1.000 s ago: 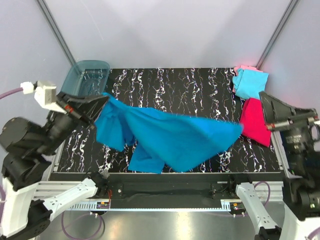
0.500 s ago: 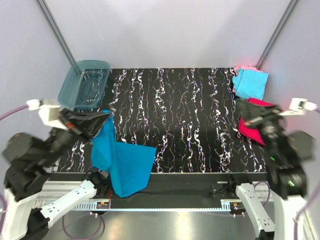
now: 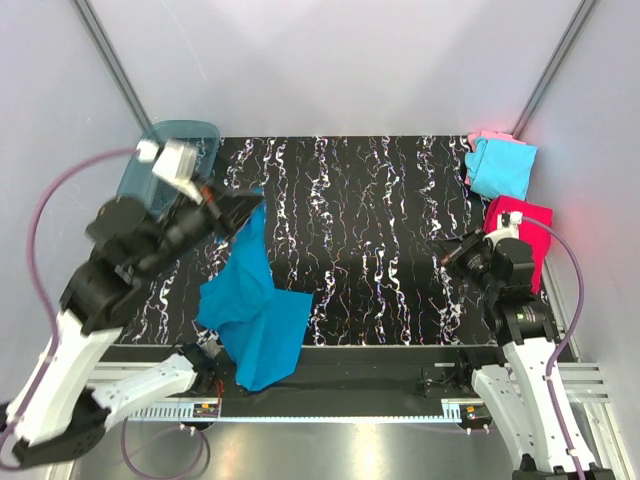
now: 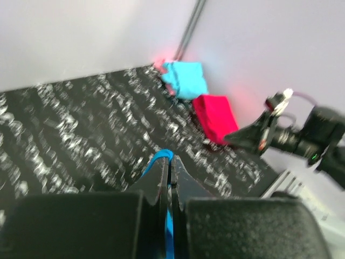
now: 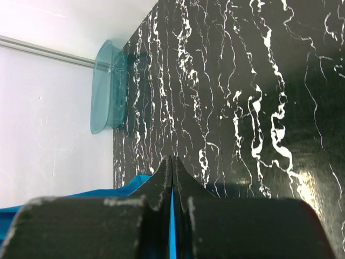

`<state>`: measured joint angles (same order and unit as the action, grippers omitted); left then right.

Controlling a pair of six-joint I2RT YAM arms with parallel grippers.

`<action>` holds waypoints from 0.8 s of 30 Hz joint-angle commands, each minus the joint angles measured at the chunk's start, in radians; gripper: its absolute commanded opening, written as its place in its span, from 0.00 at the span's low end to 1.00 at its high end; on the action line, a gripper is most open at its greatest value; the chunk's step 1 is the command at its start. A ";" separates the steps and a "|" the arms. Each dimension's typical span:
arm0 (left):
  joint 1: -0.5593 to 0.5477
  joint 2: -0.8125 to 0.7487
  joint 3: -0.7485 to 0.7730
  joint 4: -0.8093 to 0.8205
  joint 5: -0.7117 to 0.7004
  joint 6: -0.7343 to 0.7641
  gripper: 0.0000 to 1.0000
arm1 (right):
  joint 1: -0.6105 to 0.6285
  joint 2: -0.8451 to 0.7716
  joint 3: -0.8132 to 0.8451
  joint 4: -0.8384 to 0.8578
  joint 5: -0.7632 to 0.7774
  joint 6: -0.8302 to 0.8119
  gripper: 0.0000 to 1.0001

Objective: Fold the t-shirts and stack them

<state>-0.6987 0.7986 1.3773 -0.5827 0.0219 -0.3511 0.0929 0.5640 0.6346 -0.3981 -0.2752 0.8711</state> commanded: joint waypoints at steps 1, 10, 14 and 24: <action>-0.010 0.217 0.184 0.142 0.111 -0.043 0.00 | 0.010 0.037 0.040 0.113 -0.015 -0.026 0.00; -0.252 0.822 1.014 -0.069 0.288 0.023 0.00 | 0.011 0.071 0.047 0.130 0.030 -0.066 0.00; -0.277 0.812 0.998 -0.071 0.288 0.032 0.00 | 0.013 0.065 0.043 0.131 0.050 -0.076 0.00; -0.208 0.466 0.443 0.047 -0.012 0.077 0.00 | 0.030 0.102 0.040 0.174 0.014 -0.053 0.00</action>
<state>-0.9493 1.3735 1.8969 -0.6556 0.1246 -0.2928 0.1127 0.6594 0.6357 -0.2859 -0.2485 0.8181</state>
